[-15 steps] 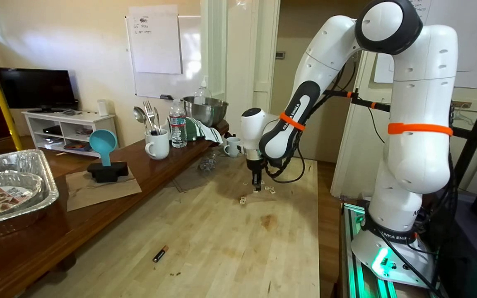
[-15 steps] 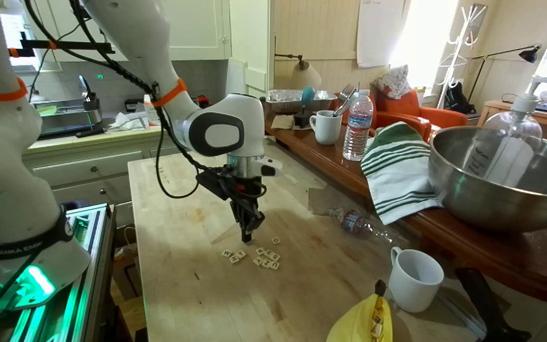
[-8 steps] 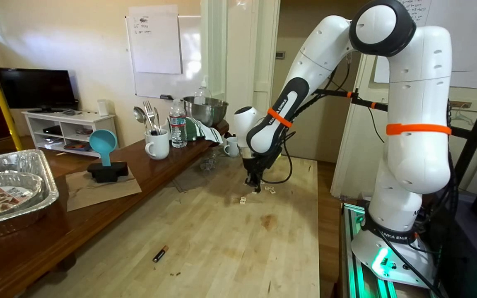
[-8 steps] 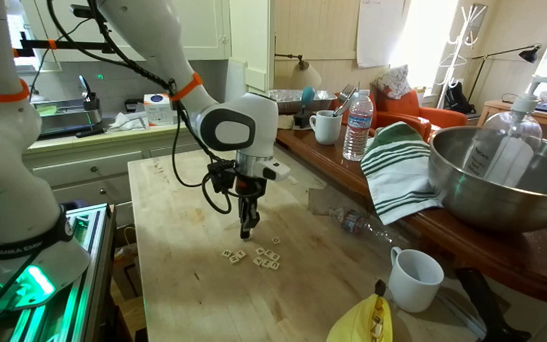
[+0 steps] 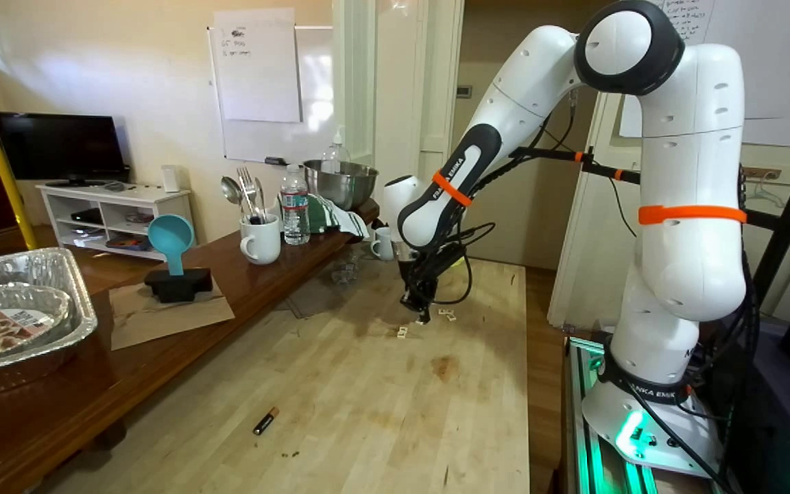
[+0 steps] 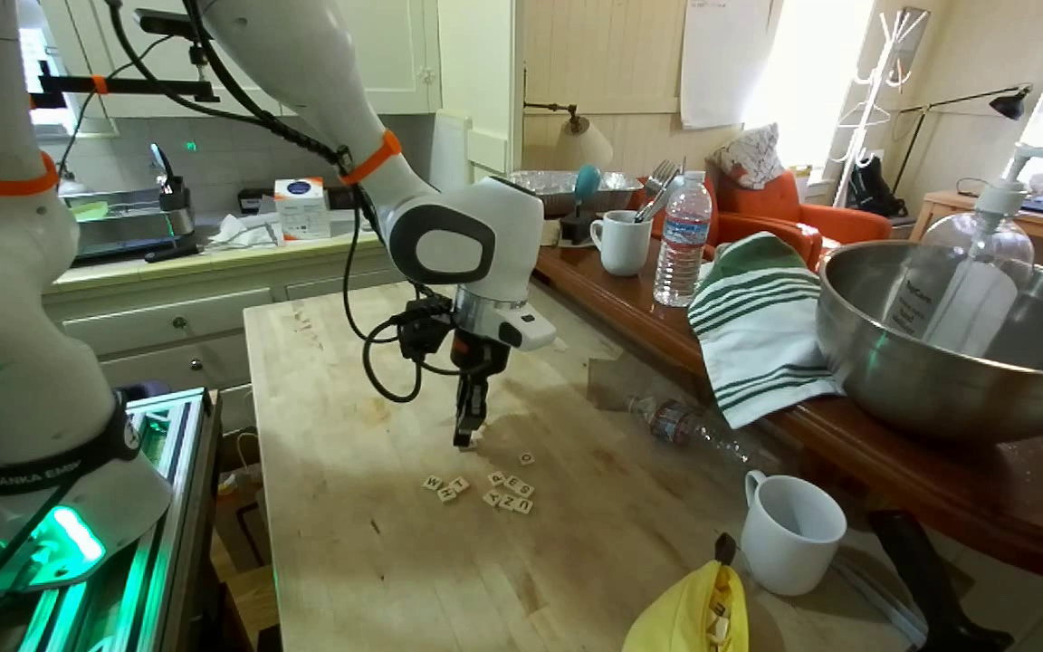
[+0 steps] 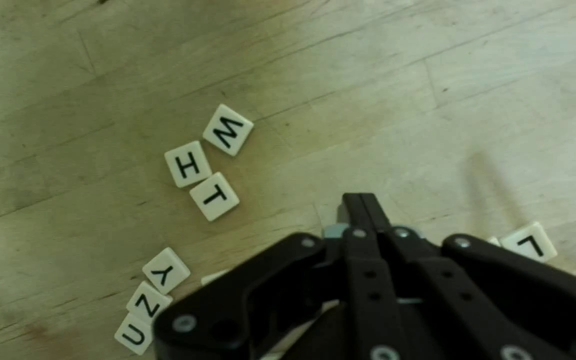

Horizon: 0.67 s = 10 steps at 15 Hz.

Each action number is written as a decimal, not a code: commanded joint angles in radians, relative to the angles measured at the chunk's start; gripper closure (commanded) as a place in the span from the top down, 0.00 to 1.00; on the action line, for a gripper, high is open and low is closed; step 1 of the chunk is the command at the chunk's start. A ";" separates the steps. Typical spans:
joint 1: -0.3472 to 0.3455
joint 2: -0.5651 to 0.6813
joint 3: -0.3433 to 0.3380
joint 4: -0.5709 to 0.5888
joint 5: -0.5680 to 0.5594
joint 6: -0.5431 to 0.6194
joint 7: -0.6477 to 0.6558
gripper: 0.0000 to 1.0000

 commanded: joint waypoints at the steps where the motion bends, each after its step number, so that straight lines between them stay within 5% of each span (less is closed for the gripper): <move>1: 0.005 -0.034 -0.006 -0.020 -0.004 0.012 0.019 0.00; 10: 0.003 -0.059 -0.009 -0.048 -0.167 0.116 -0.082 0.00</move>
